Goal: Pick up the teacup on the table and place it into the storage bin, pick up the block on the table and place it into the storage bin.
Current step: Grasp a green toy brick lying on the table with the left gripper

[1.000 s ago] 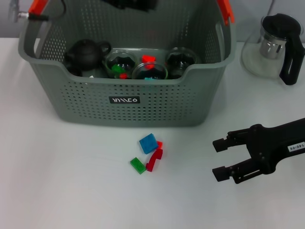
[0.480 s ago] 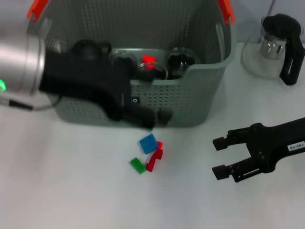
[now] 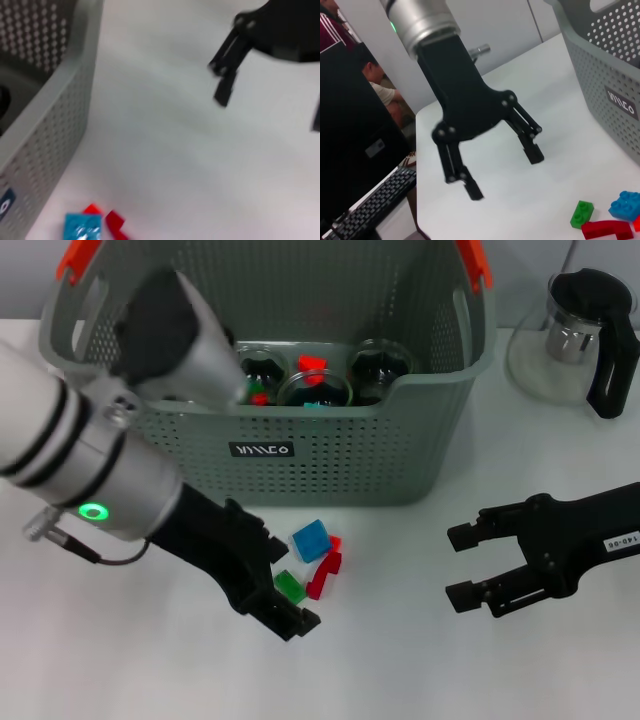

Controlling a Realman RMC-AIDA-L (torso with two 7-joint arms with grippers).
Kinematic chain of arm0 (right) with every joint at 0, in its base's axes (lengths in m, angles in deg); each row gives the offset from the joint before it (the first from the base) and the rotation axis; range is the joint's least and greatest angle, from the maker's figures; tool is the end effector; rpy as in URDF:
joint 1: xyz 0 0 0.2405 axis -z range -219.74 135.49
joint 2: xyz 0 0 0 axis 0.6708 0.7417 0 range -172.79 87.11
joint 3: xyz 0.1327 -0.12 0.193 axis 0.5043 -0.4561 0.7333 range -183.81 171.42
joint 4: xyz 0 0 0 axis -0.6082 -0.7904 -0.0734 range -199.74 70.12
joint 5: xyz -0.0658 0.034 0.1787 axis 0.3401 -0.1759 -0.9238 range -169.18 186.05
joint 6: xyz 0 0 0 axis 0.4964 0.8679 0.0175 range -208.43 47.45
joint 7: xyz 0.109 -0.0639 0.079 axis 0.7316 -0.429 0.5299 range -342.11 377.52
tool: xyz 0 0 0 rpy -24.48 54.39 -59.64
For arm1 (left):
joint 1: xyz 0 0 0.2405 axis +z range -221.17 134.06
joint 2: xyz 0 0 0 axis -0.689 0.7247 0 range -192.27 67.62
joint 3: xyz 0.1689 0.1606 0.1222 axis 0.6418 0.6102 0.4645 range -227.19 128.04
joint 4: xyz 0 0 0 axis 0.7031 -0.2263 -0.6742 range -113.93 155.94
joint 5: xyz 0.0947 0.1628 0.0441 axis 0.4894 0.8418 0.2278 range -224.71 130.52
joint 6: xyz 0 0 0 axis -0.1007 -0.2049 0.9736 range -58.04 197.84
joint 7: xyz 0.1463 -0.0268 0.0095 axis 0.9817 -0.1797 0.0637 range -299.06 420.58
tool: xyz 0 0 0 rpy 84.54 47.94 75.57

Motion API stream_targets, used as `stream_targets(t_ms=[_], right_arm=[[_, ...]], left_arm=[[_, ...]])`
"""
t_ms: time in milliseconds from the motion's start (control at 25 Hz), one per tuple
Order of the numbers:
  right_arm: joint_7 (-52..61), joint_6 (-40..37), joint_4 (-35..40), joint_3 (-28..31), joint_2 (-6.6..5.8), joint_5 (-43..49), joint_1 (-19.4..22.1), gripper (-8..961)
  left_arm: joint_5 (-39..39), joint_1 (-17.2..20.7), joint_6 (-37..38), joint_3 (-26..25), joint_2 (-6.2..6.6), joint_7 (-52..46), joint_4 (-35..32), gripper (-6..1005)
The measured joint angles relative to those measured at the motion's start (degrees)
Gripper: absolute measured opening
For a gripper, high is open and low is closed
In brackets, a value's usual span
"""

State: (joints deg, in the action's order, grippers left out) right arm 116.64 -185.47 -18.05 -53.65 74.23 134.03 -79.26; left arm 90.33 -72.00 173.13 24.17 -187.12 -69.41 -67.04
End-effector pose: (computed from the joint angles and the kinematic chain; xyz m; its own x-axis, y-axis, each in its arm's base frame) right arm 0.2154 0.3136 0.0013 0.8692 -0.4520 -0.2005 -0.4260 -0.8904 0.1603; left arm -0.1614 0.2886 -0.0153 0.8899 0.4292 -0.1543 0.4161 -0.9025 -0.1107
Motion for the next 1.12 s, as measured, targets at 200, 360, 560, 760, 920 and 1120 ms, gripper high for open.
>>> stream_targets(t_ms=[200,360,560,760,920,1120], right_arm=[[0.0,0.2,0.0,0.0,-0.24,0.0,-0.1,927],[0.0,0.2,0.0,0.0,-0.63,0.0,-0.1,926],[-0.3,0.2,-0.2,0.0,-1.08,0.0,0.1,926],[-0.5,0.1,-0.3,0.0,-1.18,0.0,0.2,927],[-0.6,0.1,-0.3,-0.2,-1.26,0.0,0.2,926],[-1.2,0.2,-0.5,-0.2,-1.26,0.0,0.3,927]], left_arm=[[5.3,-0.4,-6.0,6.0,-0.01,-5.0,1.8,901],[9.7,-1.1,-10.4,11.3,0.00,-10.1,3.4,893],[13.7,-2.5,-14.7,18.2,0.00,-16.1,5.9,884],[17.0,-3.3,-17.2,23.8,-0.01,-20.7,7.5,874],[18.4,-3.8,-19.3,26.2,-0.01,-23.3,8.7,867],[20.1,-4.5,-21.6,28.7,-0.01,-25.9,10.6,858]])
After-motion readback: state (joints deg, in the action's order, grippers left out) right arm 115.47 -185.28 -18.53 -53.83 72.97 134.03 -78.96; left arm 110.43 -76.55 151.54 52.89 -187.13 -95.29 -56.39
